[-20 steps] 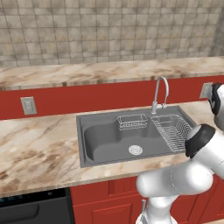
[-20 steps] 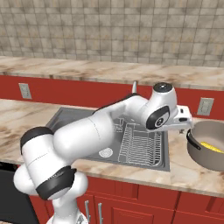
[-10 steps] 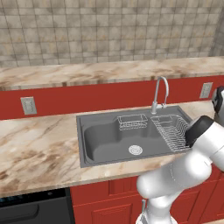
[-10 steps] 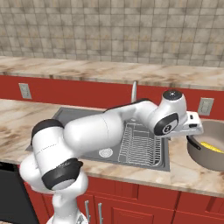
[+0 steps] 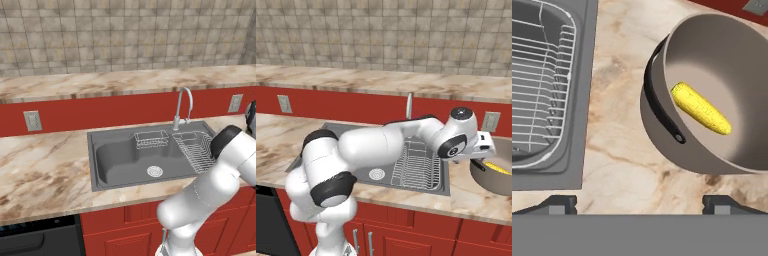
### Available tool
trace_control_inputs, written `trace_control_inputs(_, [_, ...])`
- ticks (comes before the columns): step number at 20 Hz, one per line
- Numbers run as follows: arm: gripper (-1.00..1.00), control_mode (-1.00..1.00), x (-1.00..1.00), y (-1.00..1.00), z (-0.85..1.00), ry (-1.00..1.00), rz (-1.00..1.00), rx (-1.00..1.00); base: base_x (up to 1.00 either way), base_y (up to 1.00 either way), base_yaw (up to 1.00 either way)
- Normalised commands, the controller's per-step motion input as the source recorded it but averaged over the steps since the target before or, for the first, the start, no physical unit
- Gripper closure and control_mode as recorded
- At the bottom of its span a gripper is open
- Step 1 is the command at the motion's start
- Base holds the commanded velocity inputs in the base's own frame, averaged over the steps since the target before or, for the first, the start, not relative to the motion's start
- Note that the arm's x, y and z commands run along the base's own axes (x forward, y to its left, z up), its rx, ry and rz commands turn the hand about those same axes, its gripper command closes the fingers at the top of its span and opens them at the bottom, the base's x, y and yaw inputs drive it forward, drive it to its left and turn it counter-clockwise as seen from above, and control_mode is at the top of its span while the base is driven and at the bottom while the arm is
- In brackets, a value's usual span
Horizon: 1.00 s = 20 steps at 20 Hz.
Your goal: Dump the corn from the pot into the sink. Then turn on the water and wash the corn. Then turn off the water and put the corn back in the pot.
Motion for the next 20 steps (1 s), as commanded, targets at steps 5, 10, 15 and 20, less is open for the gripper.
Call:
trace_control_inputs(5, [-1.00, -1.00, 0.18, -0.18, 0.00, 0.01, 0.02, 0.00, 0.00, 0.00, 0.00])
trace_control_inputs(10, [-1.00, -1.00, 0.20, -0.14, -0.08, 0.09, 0.03, 0.00, 0.00, 0.00, 0.00])
trace_control_inputs(15, [-1.00, -1.00, 0.18, -0.17, -0.09, 0.08, 0.03, 0.00, 0.00, 0.00, 0.00])
trace_control_inputs(20, [-1.00, -1.00, 0.20, -0.15, -0.08, 0.08, 0.03, 0.00, 0.00, 0.00, 0.00])
